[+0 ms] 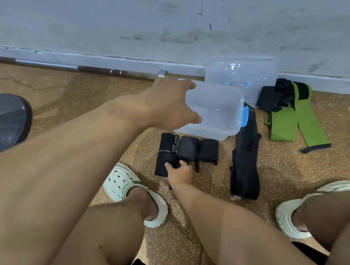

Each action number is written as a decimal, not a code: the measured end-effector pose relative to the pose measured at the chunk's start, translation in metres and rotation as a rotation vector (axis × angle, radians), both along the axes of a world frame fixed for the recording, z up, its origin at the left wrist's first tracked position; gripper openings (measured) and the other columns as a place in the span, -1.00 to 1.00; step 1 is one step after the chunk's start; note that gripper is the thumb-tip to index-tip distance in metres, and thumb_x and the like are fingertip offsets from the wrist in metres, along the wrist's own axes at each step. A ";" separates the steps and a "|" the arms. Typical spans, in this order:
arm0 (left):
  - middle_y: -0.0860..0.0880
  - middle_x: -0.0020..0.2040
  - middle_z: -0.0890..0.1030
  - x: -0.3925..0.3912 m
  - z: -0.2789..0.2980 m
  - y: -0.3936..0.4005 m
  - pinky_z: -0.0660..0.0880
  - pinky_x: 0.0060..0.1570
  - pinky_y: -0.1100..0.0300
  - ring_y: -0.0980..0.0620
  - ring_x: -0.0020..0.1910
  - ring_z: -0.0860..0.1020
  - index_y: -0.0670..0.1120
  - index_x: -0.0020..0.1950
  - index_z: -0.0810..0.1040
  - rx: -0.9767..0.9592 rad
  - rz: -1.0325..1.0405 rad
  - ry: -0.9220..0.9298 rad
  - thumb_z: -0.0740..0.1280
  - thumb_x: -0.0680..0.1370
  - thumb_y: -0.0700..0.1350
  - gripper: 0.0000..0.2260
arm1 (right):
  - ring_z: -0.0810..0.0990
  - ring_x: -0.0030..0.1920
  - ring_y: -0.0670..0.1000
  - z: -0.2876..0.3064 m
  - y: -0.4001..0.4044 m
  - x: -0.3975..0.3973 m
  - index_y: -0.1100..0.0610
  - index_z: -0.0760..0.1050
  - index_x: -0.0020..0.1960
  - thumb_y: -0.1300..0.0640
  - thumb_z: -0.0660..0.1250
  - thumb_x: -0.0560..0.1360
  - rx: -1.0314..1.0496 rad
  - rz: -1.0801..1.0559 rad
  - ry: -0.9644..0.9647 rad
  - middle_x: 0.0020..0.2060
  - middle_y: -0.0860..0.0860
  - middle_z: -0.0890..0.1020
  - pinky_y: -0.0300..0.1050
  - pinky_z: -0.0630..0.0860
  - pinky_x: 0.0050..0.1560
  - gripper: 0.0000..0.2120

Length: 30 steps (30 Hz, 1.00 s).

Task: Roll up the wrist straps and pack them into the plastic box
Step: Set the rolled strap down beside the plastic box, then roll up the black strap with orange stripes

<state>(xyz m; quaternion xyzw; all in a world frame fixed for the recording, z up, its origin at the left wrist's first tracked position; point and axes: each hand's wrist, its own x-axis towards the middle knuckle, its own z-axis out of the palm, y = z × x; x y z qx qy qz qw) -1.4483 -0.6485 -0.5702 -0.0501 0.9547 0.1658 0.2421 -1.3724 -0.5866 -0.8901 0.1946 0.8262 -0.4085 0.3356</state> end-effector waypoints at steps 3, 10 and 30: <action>-0.01 0.63 0.21 0.002 0.003 0.004 0.15 0.50 0.02 -0.06 0.62 0.06 0.06 0.65 0.13 -0.011 -0.017 0.001 0.39 0.56 0.17 -0.26 | 0.49 0.37 0.17 0.004 0.011 -0.004 0.10 0.44 0.49 -0.15 0.41 0.56 0.010 -0.017 0.029 0.40 0.08 0.42 0.02 0.46 0.31 -0.41; -0.08 0.63 0.17 0.001 -0.001 0.026 0.15 0.51 0.03 -0.11 0.62 0.06 0.04 0.66 0.11 -0.033 -0.080 -0.015 0.39 0.57 0.17 -0.25 | 0.55 0.18 0.06 0.024 0.075 -0.017 -0.02 0.56 0.19 0.05 0.33 0.63 0.062 -0.016 0.279 0.12 -0.03 0.55 -0.06 0.50 0.14 -0.85; 0.00 0.57 0.34 -0.011 -0.016 0.080 0.26 0.43 0.04 -0.09 0.53 0.30 0.07 0.65 0.11 -0.069 -0.202 -0.160 0.37 0.60 0.15 -0.29 | 0.51 0.37 0.18 0.078 0.249 -0.082 0.25 0.35 0.50 -0.01 0.40 0.60 0.312 0.293 -0.140 0.39 0.15 0.51 -0.11 0.48 0.23 -0.42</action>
